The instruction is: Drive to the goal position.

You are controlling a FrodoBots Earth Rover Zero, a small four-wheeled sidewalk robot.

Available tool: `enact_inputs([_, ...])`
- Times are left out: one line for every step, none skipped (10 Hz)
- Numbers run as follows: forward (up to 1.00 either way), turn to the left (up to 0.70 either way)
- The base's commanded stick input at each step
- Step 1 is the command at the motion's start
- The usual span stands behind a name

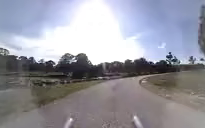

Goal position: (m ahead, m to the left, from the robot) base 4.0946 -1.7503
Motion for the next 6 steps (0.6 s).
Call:
enact_inputs([0.7,0.0])
enact_inputs([0.7,0.0])
enact_inputs([0.7,0.0])
enact_inputs([0.7,0.0])
enact_inputs([0.7,0.0])
enact_inputs([0.7,0.0])
